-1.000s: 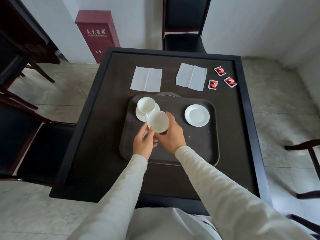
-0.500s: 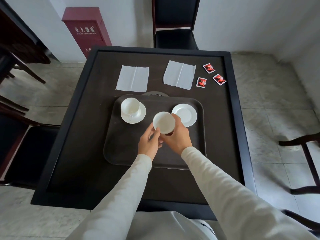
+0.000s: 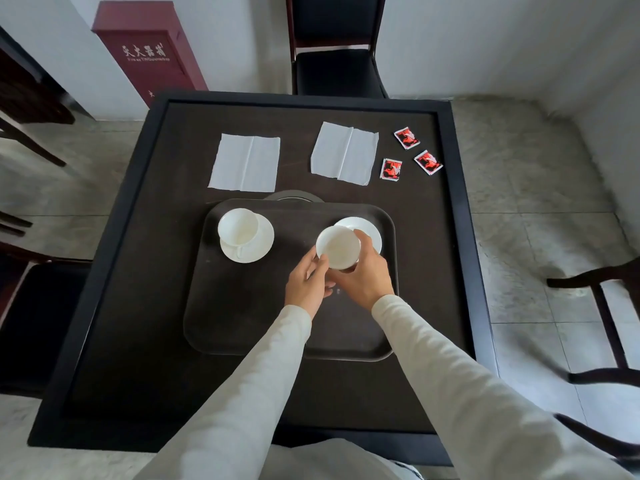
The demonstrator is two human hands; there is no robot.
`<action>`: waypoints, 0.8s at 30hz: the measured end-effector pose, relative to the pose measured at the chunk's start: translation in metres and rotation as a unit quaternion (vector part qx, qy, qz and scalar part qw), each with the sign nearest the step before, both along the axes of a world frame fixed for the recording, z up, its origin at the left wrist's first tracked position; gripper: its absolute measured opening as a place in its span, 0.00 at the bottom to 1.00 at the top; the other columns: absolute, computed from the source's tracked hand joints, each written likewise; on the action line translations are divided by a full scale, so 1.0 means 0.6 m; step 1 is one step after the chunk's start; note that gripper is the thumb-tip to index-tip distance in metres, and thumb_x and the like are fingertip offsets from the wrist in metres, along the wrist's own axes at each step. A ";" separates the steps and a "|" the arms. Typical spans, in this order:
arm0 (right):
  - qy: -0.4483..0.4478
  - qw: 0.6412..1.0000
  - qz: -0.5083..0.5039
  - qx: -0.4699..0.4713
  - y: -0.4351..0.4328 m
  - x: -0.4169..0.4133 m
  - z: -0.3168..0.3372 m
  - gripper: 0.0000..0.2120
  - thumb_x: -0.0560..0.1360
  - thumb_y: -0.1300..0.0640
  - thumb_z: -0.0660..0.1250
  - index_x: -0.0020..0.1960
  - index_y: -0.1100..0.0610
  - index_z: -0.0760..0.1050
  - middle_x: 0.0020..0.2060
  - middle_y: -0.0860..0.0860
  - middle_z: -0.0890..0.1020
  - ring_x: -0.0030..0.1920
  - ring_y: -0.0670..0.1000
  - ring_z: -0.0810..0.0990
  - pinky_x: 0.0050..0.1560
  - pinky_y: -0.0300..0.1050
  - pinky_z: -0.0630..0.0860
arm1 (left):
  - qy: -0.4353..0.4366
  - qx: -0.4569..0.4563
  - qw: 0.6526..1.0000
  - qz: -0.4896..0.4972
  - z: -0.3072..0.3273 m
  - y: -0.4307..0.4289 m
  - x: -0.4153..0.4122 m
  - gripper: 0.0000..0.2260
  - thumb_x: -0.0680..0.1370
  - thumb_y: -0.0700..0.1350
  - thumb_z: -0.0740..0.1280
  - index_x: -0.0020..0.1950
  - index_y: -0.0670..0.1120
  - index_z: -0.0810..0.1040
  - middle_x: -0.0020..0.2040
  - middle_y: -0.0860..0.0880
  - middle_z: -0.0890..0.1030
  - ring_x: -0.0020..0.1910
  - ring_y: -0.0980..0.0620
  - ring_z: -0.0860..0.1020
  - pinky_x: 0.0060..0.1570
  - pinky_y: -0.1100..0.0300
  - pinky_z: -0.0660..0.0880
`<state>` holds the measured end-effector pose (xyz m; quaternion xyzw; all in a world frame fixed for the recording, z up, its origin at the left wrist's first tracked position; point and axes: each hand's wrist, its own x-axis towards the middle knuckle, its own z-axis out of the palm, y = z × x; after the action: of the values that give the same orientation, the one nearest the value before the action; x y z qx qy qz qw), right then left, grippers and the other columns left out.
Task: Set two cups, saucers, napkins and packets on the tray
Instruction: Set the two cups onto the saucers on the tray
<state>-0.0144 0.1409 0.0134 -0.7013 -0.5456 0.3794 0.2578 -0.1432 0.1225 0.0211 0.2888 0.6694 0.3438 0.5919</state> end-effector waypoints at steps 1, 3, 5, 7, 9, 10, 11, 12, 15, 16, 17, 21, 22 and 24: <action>-0.006 1.000 0.001 -0.002 0.003 0.004 -0.003 0.41 0.69 0.42 0.77 0.75 0.48 0.61 0.63 0.51 0.79 0.51 0.48 0.76 0.42 0.27 0.72 | 0.000 -0.005 1.000 -0.003 -0.002 0.004 0.004 0.10 0.81 0.55 0.66 0.62 0.65 0.75 0.50 0.66 0.80 0.47 0.52 0.86 0.46 0.59 0.83; -0.011 1.000 -0.006 -0.012 0.010 0.012 -0.012 0.41 0.69 0.41 0.76 0.75 0.48 0.60 0.63 0.51 0.79 0.51 0.50 0.78 0.41 0.28 0.71 | 0.001 -0.016 1.000 -0.011 -0.010 0.016 0.011 0.10 0.81 0.55 0.66 0.61 0.65 0.74 0.50 0.66 0.80 0.47 0.52 0.86 0.45 0.60 0.82; -0.015 1.000 -0.014 -0.023 0.017 0.019 -0.021 0.41 0.69 0.42 0.76 0.75 0.48 0.59 0.63 0.52 0.78 0.56 0.54 0.79 0.48 0.38 0.74 | -0.002 -0.028 1.000 -0.015 -0.020 0.027 0.020 0.10 0.81 0.55 0.66 0.61 0.65 0.74 0.50 0.66 0.79 0.47 0.52 0.86 0.46 0.58 0.83; -0.020 0.999 -0.016 -0.033 0.023 0.026 -0.029 0.41 0.69 0.45 0.76 0.75 0.48 0.59 0.63 0.51 0.78 0.56 0.53 0.78 0.50 0.42 0.73 | -0.010 -0.038 0.999 -0.018 -0.029 0.036 0.028 0.10 0.81 0.55 0.67 0.62 0.64 0.74 0.49 0.65 0.79 0.47 0.52 0.86 0.47 0.58 0.83; -0.022 0.999 -0.017 -0.042 0.031 0.033 -0.034 0.40 0.68 0.49 0.76 0.74 0.47 0.59 0.62 0.50 0.78 0.53 0.50 0.76 0.50 0.41 0.71 | -0.014 -0.047 0.999 -0.024 -0.037 0.046 0.036 0.11 0.81 0.55 0.67 0.63 0.63 0.75 0.49 0.64 0.79 0.47 0.52 0.86 0.48 0.58 0.83; -0.022 0.999 -0.018 -0.046 0.035 0.037 -0.037 0.40 0.68 0.51 0.76 0.74 0.47 0.59 0.63 0.50 0.78 0.53 0.48 0.74 0.50 0.41 0.71 | -0.016 -0.052 0.998 -0.026 -0.040 0.049 0.040 0.11 0.81 0.55 0.67 0.63 0.63 0.75 0.50 0.64 0.80 0.48 0.52 0.86 0.49 0.57 0.84; -0.022 0.998 -0.019 -0.049 0.038 0.040 -0.040 0.40 0.68 0.53 0.76 0.74 0.47 0.59 0.63 0.49 0.77 0.53 0.48 0.74 0.51 0.41 0.72 | -0.019 -0.056 0.998 -0.028 -0.043 0.052 0.043 0.11 0.81 0.55 0.67 0.63 0.63 0.75 0.50 0.63 0.80 0.48 0.51 0.86 0.49 0.57 0.83; -0.022 0.998 -0.022 -0.052 0.041 0.044 -0.043 0.40 0.68 0.54 0.76 0.74 0.47 0.59 0.63 0.49 0.77 0.53 0.49 0.75 0.51 0.42 0.72 | -0.021 -0.060 0.998 -0.030 -0.046 0.055 0.046 0.10 0.81 0.55 0.67 0.62 0.64 0.75 0.50 0.63 0.80 0.48 0.51 0.86 0.50 0.57 0.83; -0.019 0.998 -0.024 -0.054 0.050 0.052 -0.047 0.40 0.68 0.56 0.75 0.74 0.46 0.60 0.59 0.46 0.76 0.53 0.53 0.79 0.51 0.43 0.74 | -0.027 -0.065 0.997 -0.030 -0.052 0.064 0.054 0.10 0.81 0.54 0.66 0.62 0.63 0.74 0.50 0.63 0.80 0.48 0.52 0.86 0.47 0.60 0.83; -0.019 0.998 -0.023 -0.052 0.052 0.054 -0.047 0.39 0.68 0.56 0.75 0.74 0.46 0.60 0.57 0.45 0.75 0.54 0.53 0.79 0.52 0.45 0.76 | -0.028 -0.064 0.997 -0.030 -0.053 0.066 0.056 0.12 0.82 0.53 0.66 0.64 0.62 0.74 0.50 0.63 0.80 0.47 0.52 0.86 0.47 0.60 0.83; -0.020 0.998 -0.022 -0.050 0.055 0.056 -0.047 0.39 0.68 0.56 0.75 0.74 0.47 0.60 0.57 0.45 0.75 0.54 0.53 0.79 0.54 0.47 0.78 | -0.029 -0.064 0.997 -0.029 -0.055 0.069 0.058 0.13 0.82 0.53 0.66 0.67 0.61 0.74 0.50 0.63 0.80 0.47 0.53 0.86 0.46 0.61 0.82; -0.021 0.998 -0.021 -0.049 0.068 0.062 -0.051 0.40 0.68 0.56 0.76 0.75 0.48 0.61 0.62 0.50 0.77 0.55 0.53 0.78 0.57 0.51 0.78 | -0.029 -0.061 0.997 -0.026 -0.061 0.077 0.067 0.17 0.82 0.53 0.66 0.71 0.59 0.74 0.52 0.63 0.80 0.45 0.56 0.86 0.44 0.63 0.82; -0.023 0.998 -0.021 -0.047 0.071 0.062 -0.051 0.40 0.68 0.56 0.76 0.75 0.48 0.61 0.62 0.51 0.77 0.55 0.52 0.77 0.57 0.49 0.78 | -0.029 -0.061 0.997 -0.024 -0.063 0.079 0.070 0.16 0.82 0.53 0.66 0.70 0.59 0.74 0.52 0.63 0.80 0.44 0.57 0.86 0.44 0.63 0.82; -0.020 0.999 -0.023 -0.042 0.074 0.062 -0.052 0.40 0.68 0.55 0.77 0.75 0.48 0.61 0.63 0.51 0.77 0.54 0.49 0.74 0.57 0.48 0.78 | -0.027 -0.062 0.998 -0.020 -0.065 0.083 0.073 0.15 0.82 0.53 0.66 0.68 0.60 0.74 0.51 0.64 0.80 0.43 0.57 0.86 0.43 0.63 0.82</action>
<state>0.0228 0.1856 -0.0178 -0.7309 -0.5184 0.3820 0.2261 -0.0995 0.1724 -0.0181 0.2555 0.6672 0.2980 0.6331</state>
